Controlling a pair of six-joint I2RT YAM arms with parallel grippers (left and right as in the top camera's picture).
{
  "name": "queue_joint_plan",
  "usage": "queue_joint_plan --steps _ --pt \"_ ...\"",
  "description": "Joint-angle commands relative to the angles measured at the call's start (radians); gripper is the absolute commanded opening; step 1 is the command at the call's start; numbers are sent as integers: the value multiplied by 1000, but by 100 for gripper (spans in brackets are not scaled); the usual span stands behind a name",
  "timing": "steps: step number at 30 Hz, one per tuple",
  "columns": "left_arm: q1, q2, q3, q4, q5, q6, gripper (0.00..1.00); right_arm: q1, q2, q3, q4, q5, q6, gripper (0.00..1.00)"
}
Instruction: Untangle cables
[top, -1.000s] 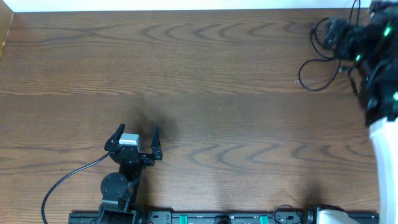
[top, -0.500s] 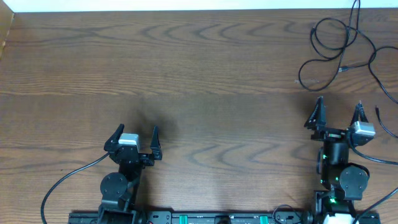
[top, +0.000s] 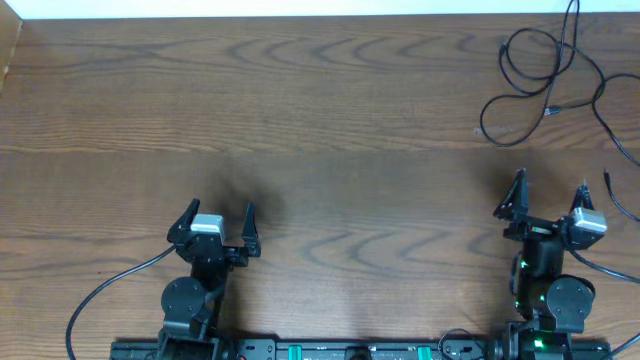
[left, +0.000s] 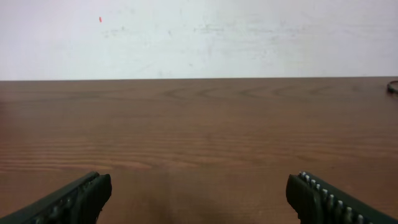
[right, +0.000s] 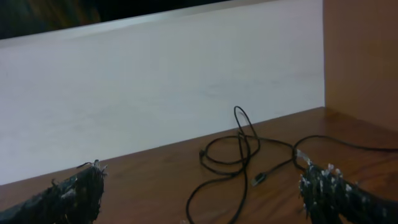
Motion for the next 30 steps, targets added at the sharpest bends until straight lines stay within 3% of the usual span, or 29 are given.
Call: queue_joint_plan --steps 1,22,30 --pt "4 -5 -21 -35 -20 11 95 -3 -63 -1 -69 19 11 99" --pt "4 -5 -21 -35 -20 11 95 -3 -286 -1 -501 13 -17 99" --pt "4 -5 -21 -35 -20 11 95 -2 -302 -1 -501 3 -51 99"
